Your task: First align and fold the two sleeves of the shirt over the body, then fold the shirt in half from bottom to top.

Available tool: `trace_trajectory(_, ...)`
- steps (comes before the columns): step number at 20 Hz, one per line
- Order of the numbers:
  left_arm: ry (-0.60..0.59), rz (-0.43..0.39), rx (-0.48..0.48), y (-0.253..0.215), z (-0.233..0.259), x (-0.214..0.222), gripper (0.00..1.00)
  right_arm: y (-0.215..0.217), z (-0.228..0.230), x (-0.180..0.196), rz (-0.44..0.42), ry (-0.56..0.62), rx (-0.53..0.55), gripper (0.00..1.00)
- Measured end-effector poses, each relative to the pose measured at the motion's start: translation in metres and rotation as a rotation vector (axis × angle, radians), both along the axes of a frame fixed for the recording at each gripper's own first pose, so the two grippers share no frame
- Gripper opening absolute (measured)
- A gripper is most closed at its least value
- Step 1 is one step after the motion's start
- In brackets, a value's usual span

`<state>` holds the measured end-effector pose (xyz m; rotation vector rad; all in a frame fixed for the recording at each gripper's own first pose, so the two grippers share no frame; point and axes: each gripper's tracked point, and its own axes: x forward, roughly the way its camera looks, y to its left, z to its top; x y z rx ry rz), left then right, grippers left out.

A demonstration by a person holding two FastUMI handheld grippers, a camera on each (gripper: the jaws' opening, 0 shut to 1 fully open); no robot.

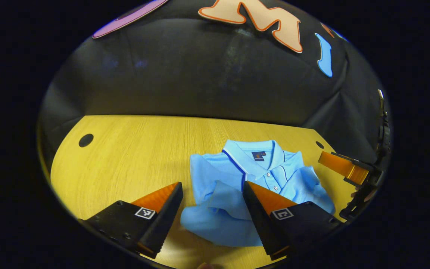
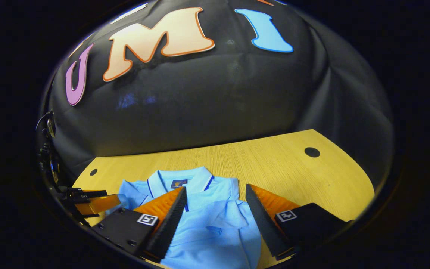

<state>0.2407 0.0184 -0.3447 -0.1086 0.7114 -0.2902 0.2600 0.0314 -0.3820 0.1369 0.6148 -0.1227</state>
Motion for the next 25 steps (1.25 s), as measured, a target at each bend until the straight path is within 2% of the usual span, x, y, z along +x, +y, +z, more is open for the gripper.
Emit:
trace_trajectory(2,-0.052,0.0,0.018,0.001,0.022,-0.007,0.97,0.003,0.019,-0.009,0.011,-0.035,-0.012,1.0)
trace_trajectory(4,-0.106,0.005,0.02,0.001,0.051,-0.02,0.96,0.006,0.047,-0.023,0.031,-0.082,-0.032,0.94)
trace_trajectory(5,-0.134,0.01,0.02,0.002,0.067,-0.028,0.96,0.008,0.061,-0.031,0.045,-0.106,-0.045,0.98)
trace_trajectory(7,-0.192,0.021,0.025,0.004,0.096,-0.048,0.96,0.012,0.094,-0.051,0.068,-0.157,-0.064,0.98)
trace_trajectory(8,-0.21,0.029,0.025,0.004,0.108,-0.06,0.96,0.015,0.111,-0.061,0.08,-0.183,-0.067,0.94)
trace_trajectory(9,-0.23,0.035,0.022,0.005,0.121,-0.072,0.96,0.017,0.126,-0.073,0.09,-0.209,-0.071,0.98)
trace_trajectory(12,-0.273,0.053,0.002,0.005,0.154,-0.109,0.96,0.024,0.164,-0.11,0.139,-0.265,-0.086,0.98)
trace_trajectory(15,-0.313,0.057,0.008,0.007,0.183,-0.145,0.96,0.028,0.189,-0.149,0.189,-0.284,-0.098,0.98)
trace_trajectory(19,-0.387,0.047,0.073,0.009,0.213,-0.192,0.95,0.028,0.219,-0.196,0.197,-0.334,-0.101,0.98)
trace_trajectory(23,-0.399,0.046,0.075,0.003,0.229,-0.23,0.95,0.027,0.235,-0.224,0.203,-0.332,-0.078,0.98)
trace_trajectory(25,-0.421,0.047,0.073,0.001,0.24,-0.241,0.95,0.024,0.249,-0.234,0.196,-0.357,-0.072,0.94)
